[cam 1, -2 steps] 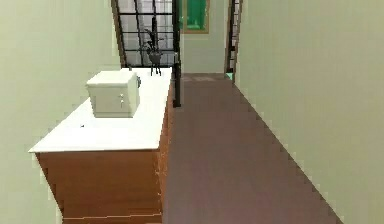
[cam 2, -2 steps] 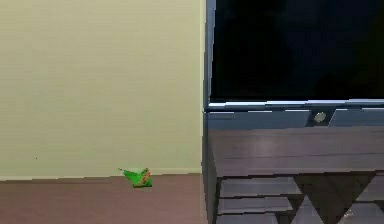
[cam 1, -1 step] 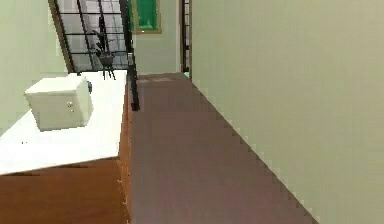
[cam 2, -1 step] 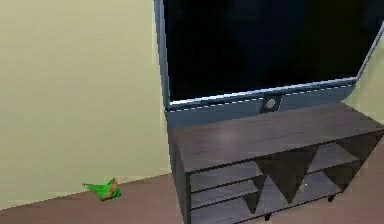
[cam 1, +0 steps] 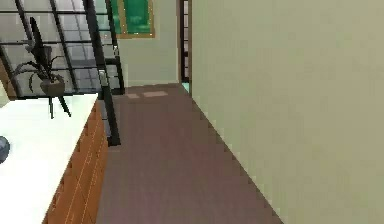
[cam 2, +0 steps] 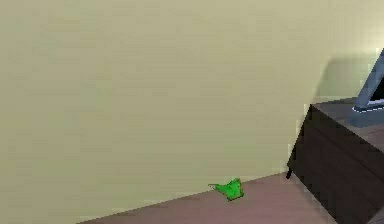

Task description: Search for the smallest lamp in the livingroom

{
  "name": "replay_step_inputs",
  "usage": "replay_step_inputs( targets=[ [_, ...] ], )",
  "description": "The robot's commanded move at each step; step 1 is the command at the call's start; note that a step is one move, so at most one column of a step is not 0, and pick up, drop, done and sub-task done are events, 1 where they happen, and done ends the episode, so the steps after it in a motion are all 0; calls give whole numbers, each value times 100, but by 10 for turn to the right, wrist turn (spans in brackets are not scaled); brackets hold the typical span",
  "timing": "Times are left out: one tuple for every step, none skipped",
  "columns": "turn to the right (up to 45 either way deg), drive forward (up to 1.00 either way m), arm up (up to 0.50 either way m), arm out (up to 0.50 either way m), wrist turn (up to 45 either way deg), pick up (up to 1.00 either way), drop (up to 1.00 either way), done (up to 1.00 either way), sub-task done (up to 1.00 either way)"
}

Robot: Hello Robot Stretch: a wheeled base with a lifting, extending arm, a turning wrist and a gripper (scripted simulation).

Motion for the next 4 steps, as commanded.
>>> replay_step_inputs(
  targets=[
    [90,0,0,0,0,0,0,0,0],
    [0,15,0,0,0,0,0,0,0],
    [-150,0,0,0,0,0,0,0,0],
    [0,100,0,0,0,0,0,0,0]
  ],
)
